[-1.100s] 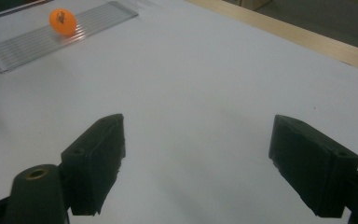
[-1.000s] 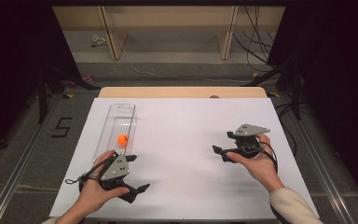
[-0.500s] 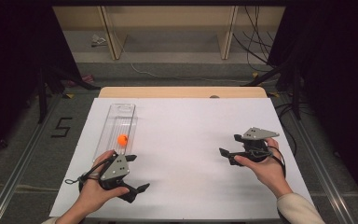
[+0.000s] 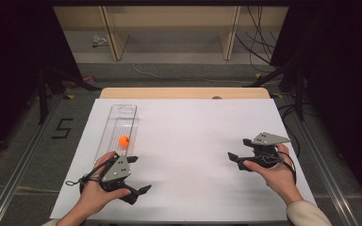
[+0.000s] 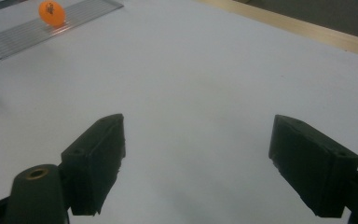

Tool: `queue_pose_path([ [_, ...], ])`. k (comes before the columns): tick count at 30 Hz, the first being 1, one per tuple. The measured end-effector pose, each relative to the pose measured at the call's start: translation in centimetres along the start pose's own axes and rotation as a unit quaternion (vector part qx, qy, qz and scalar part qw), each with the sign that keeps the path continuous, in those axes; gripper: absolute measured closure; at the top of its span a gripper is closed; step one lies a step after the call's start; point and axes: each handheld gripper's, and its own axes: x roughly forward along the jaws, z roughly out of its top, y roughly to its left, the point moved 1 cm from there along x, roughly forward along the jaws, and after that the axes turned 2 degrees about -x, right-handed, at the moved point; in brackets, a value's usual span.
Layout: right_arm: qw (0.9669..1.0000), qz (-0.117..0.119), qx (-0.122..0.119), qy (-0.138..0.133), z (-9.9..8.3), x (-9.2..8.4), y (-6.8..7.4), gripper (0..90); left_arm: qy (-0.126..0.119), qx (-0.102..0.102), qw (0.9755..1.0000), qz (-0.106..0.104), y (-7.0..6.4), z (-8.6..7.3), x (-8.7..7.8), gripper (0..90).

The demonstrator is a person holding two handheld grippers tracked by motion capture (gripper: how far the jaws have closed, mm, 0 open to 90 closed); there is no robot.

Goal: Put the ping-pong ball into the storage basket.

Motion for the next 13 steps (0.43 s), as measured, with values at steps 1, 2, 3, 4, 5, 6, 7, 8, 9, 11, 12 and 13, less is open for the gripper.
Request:
queue_pose_path([
  [1, 1.0, 0.0, 0.0, 0.0, -0.05, -0.03, -0.02, 19.4, 0.0, 0.0, 1.0, 0.0, 0.0, 0.0, 0.0, 0.0],
  [2, 1.0, 0.0, 0.001, 0.0, -0.09, -0.04, -0.03, 19.4, 0.0, 0.0, 1.0, 0.0, -0.01, 0.01, -0.01, 0.0],
  [3, 1.0, 0.0, 0.002, 0.0, -0.11, -0.05, -0.04, 19.4, -0.001, 0.0, 1.0, -0.001, -0.01, 0.02, -0.01, 0.0],
  [4, 1.0, 0.001, 0.003, 0.0, -0.13, -0.04, -0.04, 19.4, -0.001, 0.0, 1.0, -0.001, -0.01, 0.03, -0.02, 0.0],
  [5, 1.0, 0.001, 0.004, 0.0, -0.14, -0.02, -0.03, 19.4, -0.001, 0.0, 1.0, -0.001, -0.01, 0.03, -0.03, 0.0],
  [6, 1.0, 0.002, 0.004, -0.001, -0.15, -0.01, -0.02, 19.4, -0.001, 0.0, 1.0, -0.001, 0.0, 0.03, -0.03, 0.0],
  [7, 1.0, 0.003, 0.004, -0.001, -0.17, 0.0, -0.02, 19.4, -0.001, 0.0, 1.0, -0.001, 0.0, 0.03, -0.03, 0.0],
  [8, 1.0, 0.003, 0.005, -0.001, -0.2, 0.02, -0.03, 19.5, -0.001, 0.0, 1.0, -0.001, 0.0, 0.04, -0.03, 0.0],
  [9, 1.0, 0.003, 0.004, 0.0, -0.25, 0.03, -0.04, 19.5, -0.001, 0.0, 1.0, -0.002, 0.0, 0.04, -0.03, 0.0],
  [11, 1.0, 0.005, 0.005, 0.0, -0.34, 0.04, -0.08, 19.5, -0.002, 0.0, 1.0, -0.002, -0.01, 0.06, -0.02, 0.0],
  [12, 1.0, 0.005, 0.006, 0.0, -0.35, 0.05, -0.1, 19.6, -0.002, 0.0, 1.0, -0.002, -0.01, 0.07, -0.01, 0.0],
  [13, 1.0, 0.005, 0.006, -0.001, -0.34, 0.03, -0.1, 19.7, -0.002, 0.0, 1.0, -0.002, -0.01, 0.08, -0.01, 0.0],
])
